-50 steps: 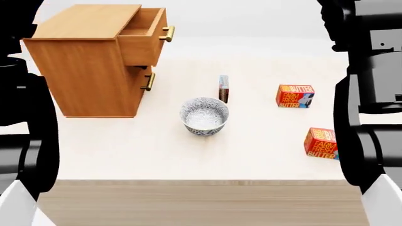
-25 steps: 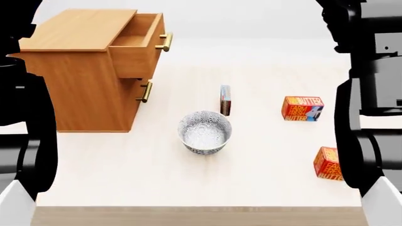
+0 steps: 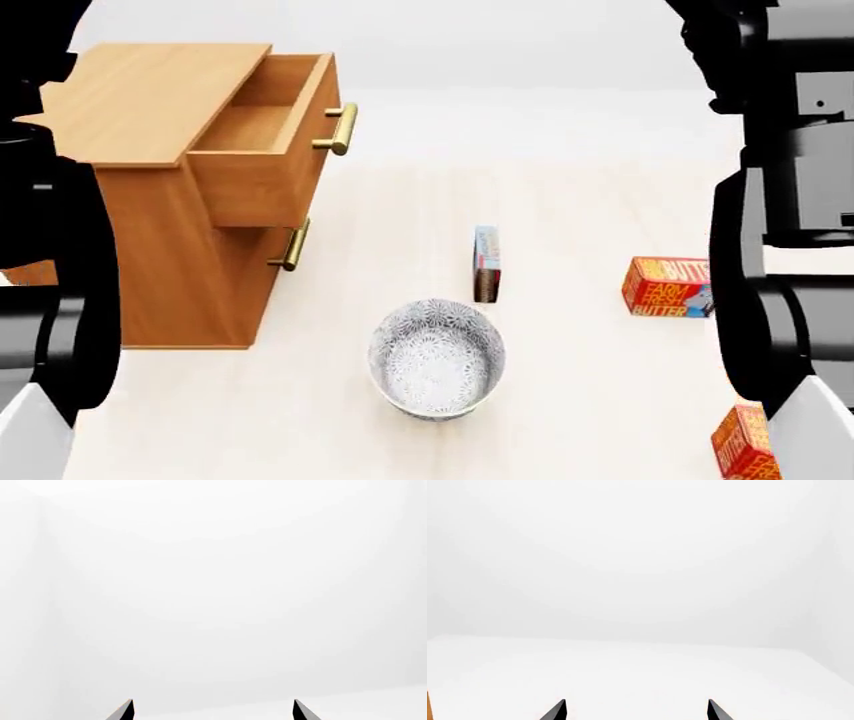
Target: Put the chocolate pudding in the top drawer of the cabinet and close it.
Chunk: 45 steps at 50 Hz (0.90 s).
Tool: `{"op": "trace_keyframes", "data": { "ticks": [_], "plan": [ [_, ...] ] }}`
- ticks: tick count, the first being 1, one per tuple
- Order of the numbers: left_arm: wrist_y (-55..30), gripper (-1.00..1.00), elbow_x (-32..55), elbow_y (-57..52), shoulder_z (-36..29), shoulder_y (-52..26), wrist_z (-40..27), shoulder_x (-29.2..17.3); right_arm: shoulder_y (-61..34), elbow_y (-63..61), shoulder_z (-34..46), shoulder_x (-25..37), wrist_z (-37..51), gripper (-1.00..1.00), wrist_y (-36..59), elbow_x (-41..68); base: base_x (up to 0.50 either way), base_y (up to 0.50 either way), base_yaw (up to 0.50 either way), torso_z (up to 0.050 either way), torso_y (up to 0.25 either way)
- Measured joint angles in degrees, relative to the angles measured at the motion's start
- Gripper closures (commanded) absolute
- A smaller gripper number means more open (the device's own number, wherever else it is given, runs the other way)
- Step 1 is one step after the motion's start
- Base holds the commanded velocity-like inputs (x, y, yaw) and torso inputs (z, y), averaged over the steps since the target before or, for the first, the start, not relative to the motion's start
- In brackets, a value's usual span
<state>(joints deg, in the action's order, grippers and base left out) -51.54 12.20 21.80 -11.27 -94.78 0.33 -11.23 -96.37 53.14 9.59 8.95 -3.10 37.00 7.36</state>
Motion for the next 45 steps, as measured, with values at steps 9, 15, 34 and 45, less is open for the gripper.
{"op": "trace_keyframes", "data": {
  "ticks": [9,15,34,45],
  "plan": [
    [0.1,-1.0,0.2,0.0,-0.2,0.0,0.0,-0.1,0.2,0.1,0.0,0.0,0.1,-1.0,0.0,0.2,0.43,0.0,0.0,0.0,0.002],
    [0.3,-1.0,0.3,0.0,-0.4,0.0,0.0,-0.2,0.2,0.2,0.0,0.1,0.2,-1.0,0.0,0.4,0.36,0.0,0.0,0.0,0.0],
    [0.4,-1.0,0.7,0.0,-0.8,0.0,0.0,-0.4,0.2,0.6,-0.2,0.1,0.4,-1.0,0.2,1.0,0.0,0.0,0.0,0.0,0.001],
    [-2.6,-1.0,1.2,0.9,-1.8,-1.1,0.9,-0.6,1.1,-0.1,-0.4,0.3,0.4,-1.0,0.5,1.5,0.0,0.0,0.0,0.0,0.0]
  ]
}}
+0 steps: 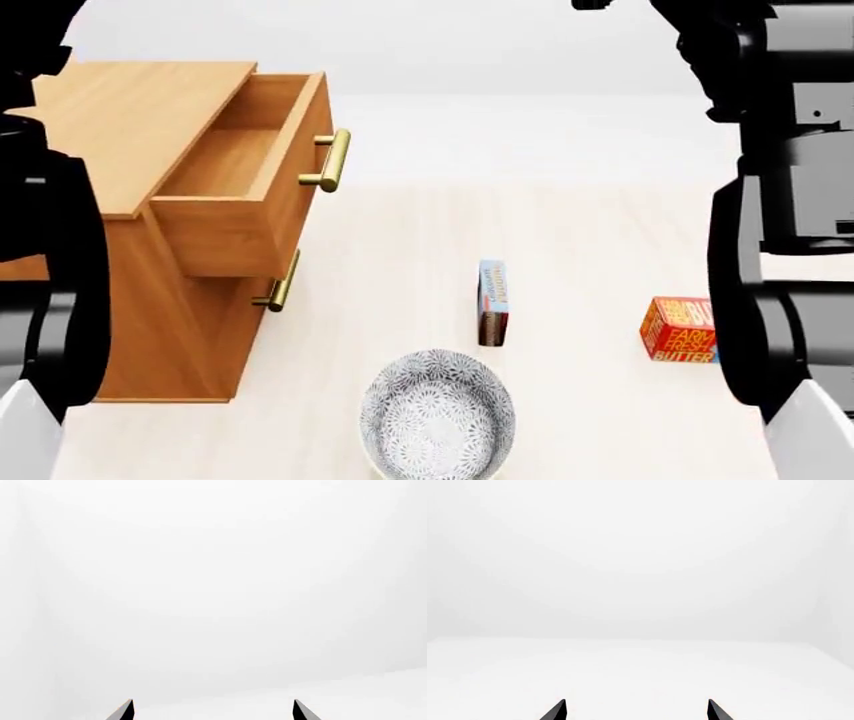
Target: Put the chocolate pudding in the top drawer of the cabinet and close it.
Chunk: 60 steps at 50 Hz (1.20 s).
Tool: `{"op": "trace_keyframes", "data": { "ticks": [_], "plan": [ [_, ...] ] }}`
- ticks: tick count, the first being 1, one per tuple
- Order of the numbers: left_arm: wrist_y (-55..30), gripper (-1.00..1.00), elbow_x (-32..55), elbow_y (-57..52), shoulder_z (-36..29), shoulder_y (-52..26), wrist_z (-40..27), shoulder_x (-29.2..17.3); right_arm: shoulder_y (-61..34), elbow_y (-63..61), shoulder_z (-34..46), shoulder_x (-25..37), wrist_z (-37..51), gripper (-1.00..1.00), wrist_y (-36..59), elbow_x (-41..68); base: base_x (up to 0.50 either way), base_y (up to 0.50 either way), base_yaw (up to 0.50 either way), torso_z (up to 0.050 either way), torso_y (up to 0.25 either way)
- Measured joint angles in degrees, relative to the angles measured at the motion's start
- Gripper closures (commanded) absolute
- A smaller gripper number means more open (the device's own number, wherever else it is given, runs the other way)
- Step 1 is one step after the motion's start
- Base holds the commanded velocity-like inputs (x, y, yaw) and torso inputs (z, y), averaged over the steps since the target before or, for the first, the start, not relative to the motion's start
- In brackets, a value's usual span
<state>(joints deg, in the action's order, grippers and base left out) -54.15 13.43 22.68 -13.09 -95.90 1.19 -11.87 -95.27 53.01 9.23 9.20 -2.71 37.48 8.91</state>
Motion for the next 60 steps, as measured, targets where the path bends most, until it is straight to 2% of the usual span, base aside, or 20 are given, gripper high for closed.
{"op": "trace_keyframes", "data": {
  "ticks": [40,48,60],
  "plan": [
    [-21.0,-1.0,3.2,14.2,-11.1,-11.0,11.4,0.1,2.5,-2.0,-0.2,0.6,0.2,-1.0,1.1,1.4,0.0,0.0,0.0,0.0,0.0],
    [-17.6,-1.0,2.9,22.1,-13.2,-11.0,13.1,2.8,2.8,-2.5,-0.1,0.6,0.2,-1.0,1.4,1.6,0.0,0.0,0.0,0.0,0.0],
    [-17.8,-1.0,3.5,28.7,-13.9,-10.3,13.5,5.5,3.4,-3.3,0.1,0.7,0.3,-1.0,1.9,1.9,0.0,0.0,0.0,0.0,0.0]
  ]
}}
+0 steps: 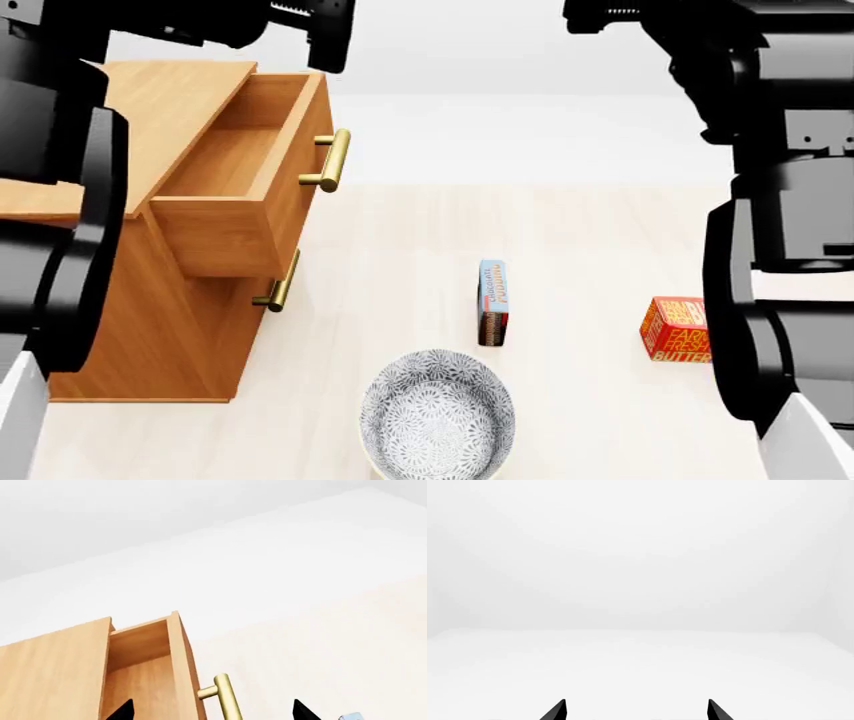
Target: Put the chocolate pudding in the top drawer of the cabinet and close it.
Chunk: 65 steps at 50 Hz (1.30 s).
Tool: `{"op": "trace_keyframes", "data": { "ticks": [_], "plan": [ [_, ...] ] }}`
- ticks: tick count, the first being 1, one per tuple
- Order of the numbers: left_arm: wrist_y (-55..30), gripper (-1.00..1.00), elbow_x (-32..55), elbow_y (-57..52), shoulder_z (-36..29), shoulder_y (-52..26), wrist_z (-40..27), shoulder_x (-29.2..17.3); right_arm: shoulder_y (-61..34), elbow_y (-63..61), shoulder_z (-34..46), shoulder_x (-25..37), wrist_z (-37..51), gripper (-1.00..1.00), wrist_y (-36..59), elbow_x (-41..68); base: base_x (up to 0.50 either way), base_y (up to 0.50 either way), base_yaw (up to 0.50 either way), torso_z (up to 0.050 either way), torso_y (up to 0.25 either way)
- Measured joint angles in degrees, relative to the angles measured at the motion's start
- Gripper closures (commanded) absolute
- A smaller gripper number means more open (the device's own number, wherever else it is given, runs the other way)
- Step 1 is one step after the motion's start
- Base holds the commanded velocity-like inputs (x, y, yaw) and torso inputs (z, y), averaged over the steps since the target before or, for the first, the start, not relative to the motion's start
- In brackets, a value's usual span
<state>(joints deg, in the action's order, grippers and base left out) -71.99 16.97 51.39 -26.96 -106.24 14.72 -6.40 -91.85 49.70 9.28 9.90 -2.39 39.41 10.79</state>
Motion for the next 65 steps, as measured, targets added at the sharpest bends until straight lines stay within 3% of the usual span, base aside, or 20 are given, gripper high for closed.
{"op": "trace_keyframes", "data": {
  "ticks": [19,65],
  "plan": [
    [-0.8,-1.0,0.7,4.8,0.7,1.8,-1.8,1.5,0.4,-0.5,0.5,0.0,0.0,-1.0,0.4,0.3,0.0,0.0,0.0,0.0,0.0],
    [-1.0,-1.0,2.7,5.8,4.3,8.0,-6.5,0.1,1.1,0.2,1.4,-0.1,0.0,-1.0,0.0,0.9,0.0,0.0,0.0,0.0,0.0]
  ]
}}
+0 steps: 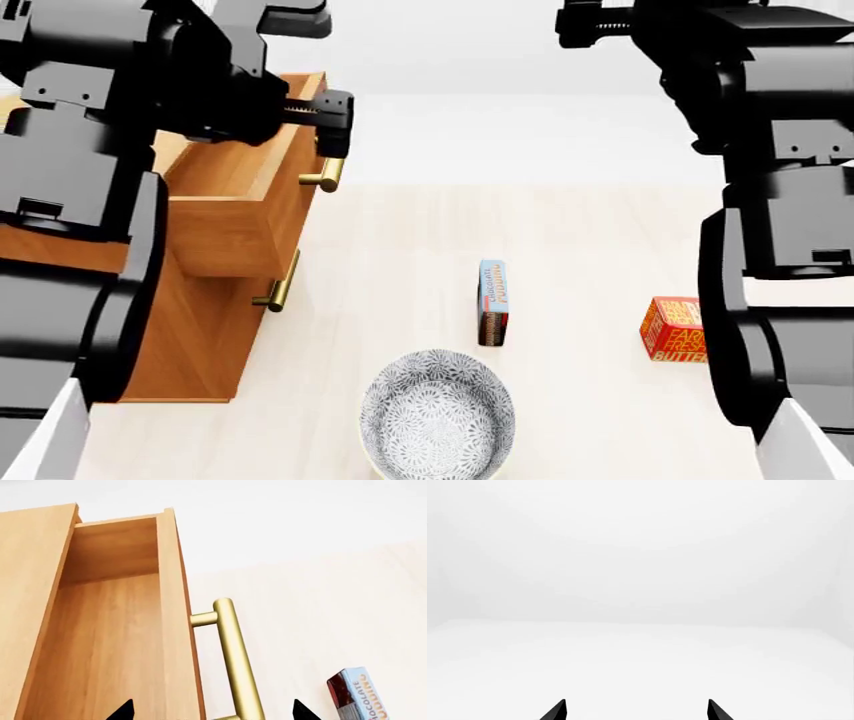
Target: Put the chocolate pudding in the top drawer of the cabinet and close it.
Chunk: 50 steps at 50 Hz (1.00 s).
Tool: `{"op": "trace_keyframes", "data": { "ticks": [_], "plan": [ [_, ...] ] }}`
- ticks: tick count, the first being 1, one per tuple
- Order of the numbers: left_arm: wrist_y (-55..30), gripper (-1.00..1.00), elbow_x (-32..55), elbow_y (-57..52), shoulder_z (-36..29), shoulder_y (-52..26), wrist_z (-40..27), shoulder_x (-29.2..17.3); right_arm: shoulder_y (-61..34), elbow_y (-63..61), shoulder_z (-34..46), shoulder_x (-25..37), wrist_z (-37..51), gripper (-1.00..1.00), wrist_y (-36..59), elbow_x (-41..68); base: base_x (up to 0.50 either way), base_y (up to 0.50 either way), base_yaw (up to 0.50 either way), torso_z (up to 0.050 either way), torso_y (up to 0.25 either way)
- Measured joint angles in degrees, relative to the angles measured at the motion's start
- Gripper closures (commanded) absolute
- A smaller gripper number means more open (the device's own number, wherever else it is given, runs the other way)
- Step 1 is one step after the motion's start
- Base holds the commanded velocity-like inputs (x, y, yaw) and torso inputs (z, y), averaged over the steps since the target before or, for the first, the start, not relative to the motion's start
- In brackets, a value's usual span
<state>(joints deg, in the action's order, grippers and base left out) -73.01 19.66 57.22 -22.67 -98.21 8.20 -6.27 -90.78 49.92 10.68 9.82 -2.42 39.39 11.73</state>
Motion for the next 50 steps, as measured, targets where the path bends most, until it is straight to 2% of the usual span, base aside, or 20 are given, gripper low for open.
{"op": "trace_keyframes", "data": {
  "ticks": [50],
  "plan": [
    [3.4,-1.0,1.1,2.5,-0.2,4.4,-0.3,0.2,0.2,0.8,0.8,0.0,0.3,-1.0,-0.4,0.6,0.0,0.0,0.0,0.0,0.0]
  ]
}}
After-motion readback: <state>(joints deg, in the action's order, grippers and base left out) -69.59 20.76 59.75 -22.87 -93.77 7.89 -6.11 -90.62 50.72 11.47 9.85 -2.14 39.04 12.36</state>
